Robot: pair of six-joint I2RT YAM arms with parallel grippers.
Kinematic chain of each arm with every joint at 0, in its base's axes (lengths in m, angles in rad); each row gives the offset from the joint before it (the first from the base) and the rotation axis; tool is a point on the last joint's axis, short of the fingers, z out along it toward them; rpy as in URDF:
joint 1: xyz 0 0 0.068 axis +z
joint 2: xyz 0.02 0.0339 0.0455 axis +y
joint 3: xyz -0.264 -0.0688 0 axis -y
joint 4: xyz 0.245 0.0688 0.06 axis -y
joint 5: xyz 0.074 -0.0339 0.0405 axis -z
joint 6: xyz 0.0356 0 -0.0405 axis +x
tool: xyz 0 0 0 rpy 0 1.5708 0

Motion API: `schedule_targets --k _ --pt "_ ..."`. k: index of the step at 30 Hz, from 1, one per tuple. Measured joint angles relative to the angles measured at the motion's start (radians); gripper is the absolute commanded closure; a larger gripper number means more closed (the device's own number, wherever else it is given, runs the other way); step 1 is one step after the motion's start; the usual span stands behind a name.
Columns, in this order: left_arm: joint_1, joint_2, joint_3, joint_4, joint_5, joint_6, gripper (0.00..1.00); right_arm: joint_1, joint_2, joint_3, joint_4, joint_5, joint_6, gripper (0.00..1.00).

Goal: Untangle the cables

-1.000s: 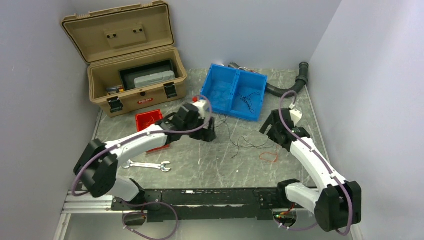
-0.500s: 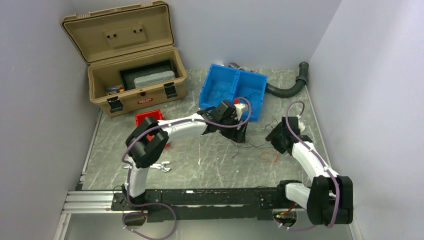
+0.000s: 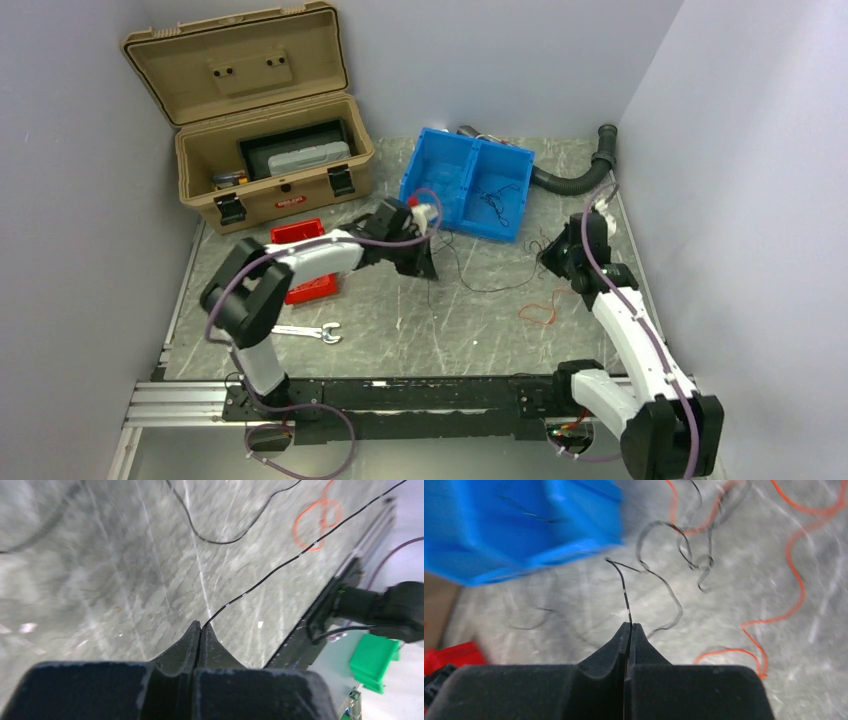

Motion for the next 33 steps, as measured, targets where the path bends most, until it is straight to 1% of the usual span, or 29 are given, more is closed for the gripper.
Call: schedule_targets --k 2,6,7,8,9,10,11,12,14,15,19,22,25,28,31,33 --pt "0.061 -0.087 -0.020 0.013 0.023 0.002 1.00 0.025 -0.033 0.085 -0.019 -0.003 -0.013 1.00" --pt "0.134 -0.261 -0.021 0.018 0.029 0.028 0.99 0.066 -0.044 0.250 -0.033 -0.035 -0.039 1.00" --pt "0.147 -0.303 -0.021 0.011 0.026 0.037 0.89 0.081 -0.042 0.287 -0.034 -0.044 -0.047 1.00" --pt "0.157 -0.335 -0.021 0.002 0.022 0.046 0.72 0.102 -0.038 0.323 -0.040 -0.048 -0.056 1.00" --pt "0.166 -0.370 -0.021 -0.013 0.012 0.063 0.52 0.130 -0.029 0.367 -0.042 -0.049 -0.068 1.00" --pt "0.176 -0.404 -0.022 -0.035 -0.005 0.077 0.34 0.161 -0.015 0.412 -0.047 -0.040 -0.082 1.00" --pt "0.183 -0.430 -0.023 -0.055 -0.018 0.097 0.23 0.187 -0.001 0.455 -0.048 -0.027 -0.092 1.00" --pt "0.191 -0.459 -0.027 -0.071 -0.035 0.105 0.15 0.221 0.021 0.515 -0.054 -0.019 -0.106 1.00" --pt "0.204 -0.514 -0.037 -0.096 -0.063 0.126 0.04 0.268 0.067 0.631 -0.051 -0.020 -0.132 1.00" --pt "0.206 -0.539 -0.045 -0.097 -0.072 0.135 0.01 0.287 0.089 0.686 -0.047 -0.028 -0.144 1.00" --pt "0.205 -0.640 -0.063 -0.090 -0.094 0.169 0.01 0.323 0.158 0.853 -0.041 -0.092 -0.182 1.00" --pt "0.204 -0.685 -0.053 -0.064 -0.108 0.206 0.01 0.348 0.194 0.932 -0.040 -0.166 -0.209 1.00" --pt "0.204 -0.689 -0.029 -0.023 -0.117 0.235 0.01 0.365 0.199 0.938 -0.035 -0.272 -0.241 1.00" --pt "0.204 -0.688 -0.021 0.045 -0.113 0.256 0.02 0.380 0.190 0.903 -0.028 -0.371 -0.269 1.00" --pt "0.204 -0.688 -0.021 0.108 -0.108 0.265 0.04 0.383 0.182 0.872 -0.034 -0.435 -0.289 1.00" --pt "0.204 -0.688 -0.021 0.151 -0.100 0.267 0.05 0.384 0.182 0.870 -0.045 -0.475 -0.305 1.00"
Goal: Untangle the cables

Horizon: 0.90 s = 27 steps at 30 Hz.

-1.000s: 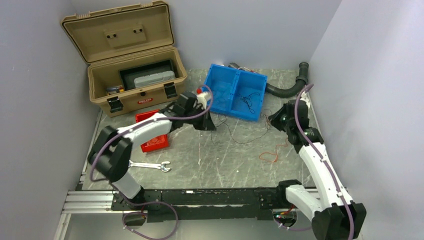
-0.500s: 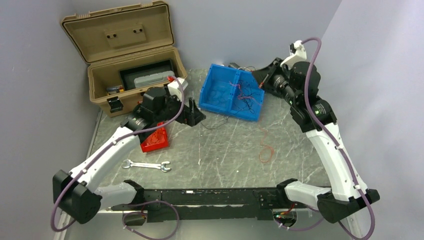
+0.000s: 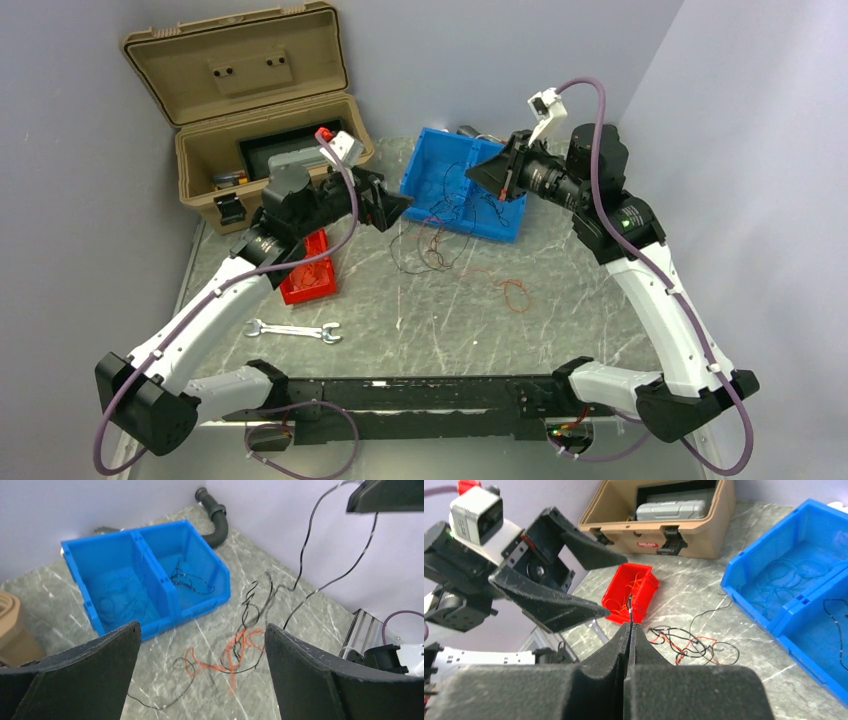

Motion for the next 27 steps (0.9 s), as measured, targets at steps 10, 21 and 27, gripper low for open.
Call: schedule_targets --k 10,21,27 --pt "-0.019 0.050 0.018 0.121 0.156 -0.002 0.11 0.028 0.001 -0.069 -0.023 -0.109 -0.042 1.00" --pt "-0.072 0.185 0.070 0.145 0.284 -0.054 1.00 0.078 0.005 -0.102 -0.001 -0.159 -0.042 0.63" --pt "-0.072 0.201 0.071 0.158 0.313 -0.072 1.00 0.083 -0.029 -0.185 0.009 -0.066 -0.041 0.12"
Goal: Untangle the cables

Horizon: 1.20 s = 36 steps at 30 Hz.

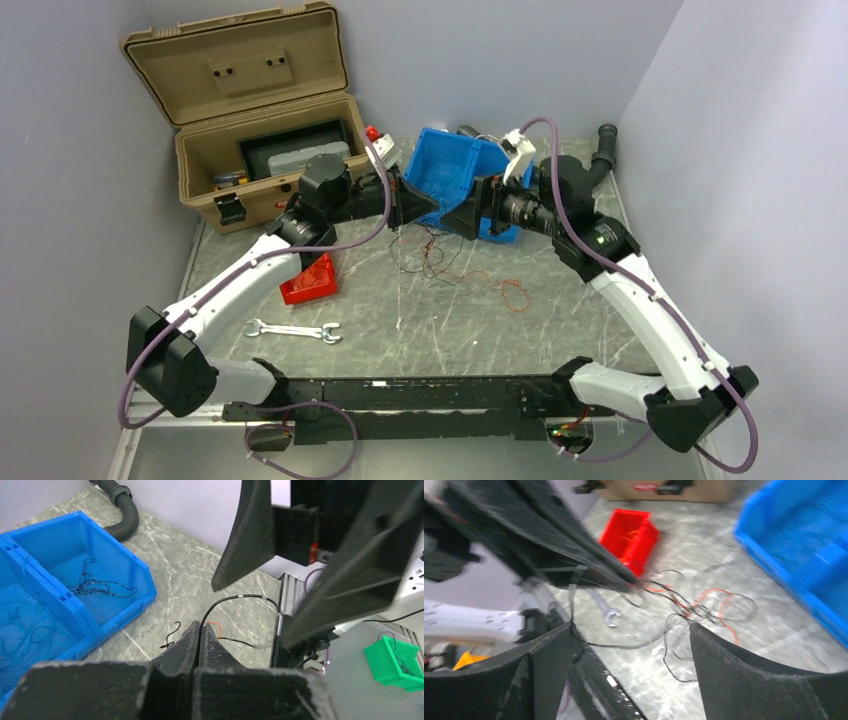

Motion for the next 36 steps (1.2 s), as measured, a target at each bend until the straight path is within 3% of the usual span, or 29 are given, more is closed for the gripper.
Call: schedule_targets --k 6,12,18,27,36 --pt "0.021 -0.072 -0.019 -0.032 -0.006 0.023 1.00 -0.006 -0.160 -0.185 -0.044 0.311 0.032 0.05" --pt "0.036 -0.159 -0.052 -0.066 -0.017 0.051 1.00 -0.050 -0.204 -0.297 -0.126 0.634 0.249 0.03" --pt "0.036 -0.190 -0.090 -0.107 -0.043 0.076 1.00 -0.073 -0.156 -0.544 -0.092 0.577 0.333 0.00" --pt "0.036 -0.216 -0.095 -0.139 -0.076 0.093 1.00 -0.067 0.159 -0.544 -0.090 0.710 0.294 0.00" --pt "0.036 -0.220 -0.100 -0.145 -0.092 0.098 1.00 -0.069 0.220 -0.593 0.044 0.632 0.246 0.00"
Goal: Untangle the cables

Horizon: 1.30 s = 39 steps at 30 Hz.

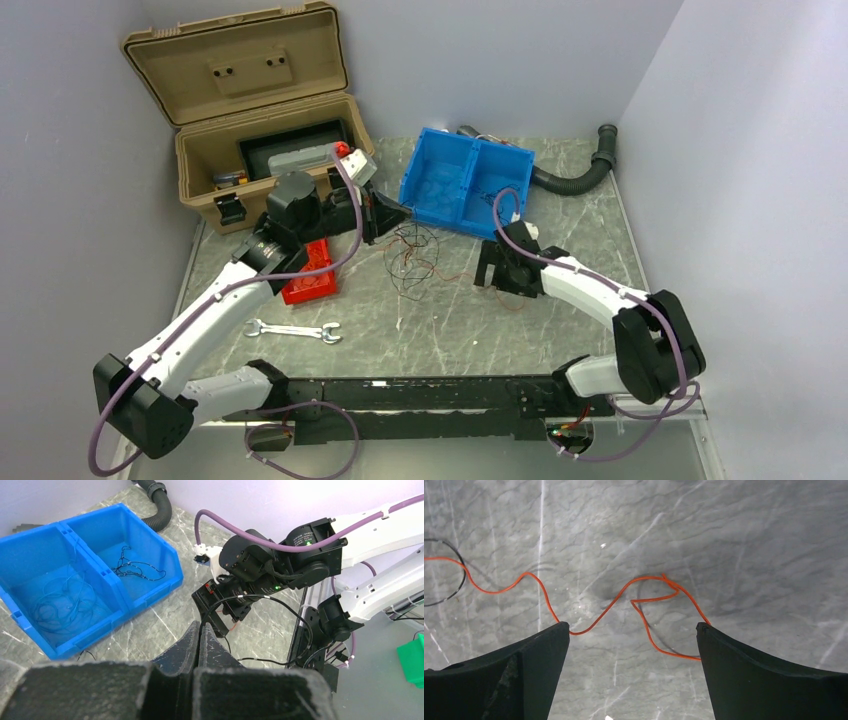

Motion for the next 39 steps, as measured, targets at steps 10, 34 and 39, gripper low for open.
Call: schedule_targets --k 10,34,39 --pt "0.001 -0.005 -0.001 -0.029 -0.021 0.003 1.00 0.007 0.117 0.012 0.083 -0.041 0.001 0.91" --pt "0.352 -0.152 -0.007 -0.449 -0.568 -0.222 1.00 -0.707 -0.522 0.054 -0.272 0.440 0.380 1.00" --pt "0.370 -0.146 -0.034 -0.426 -0.538 -0.242 1.00 -0.710 -0.593 0.002 -0.241 0.372 0.312 0.48"
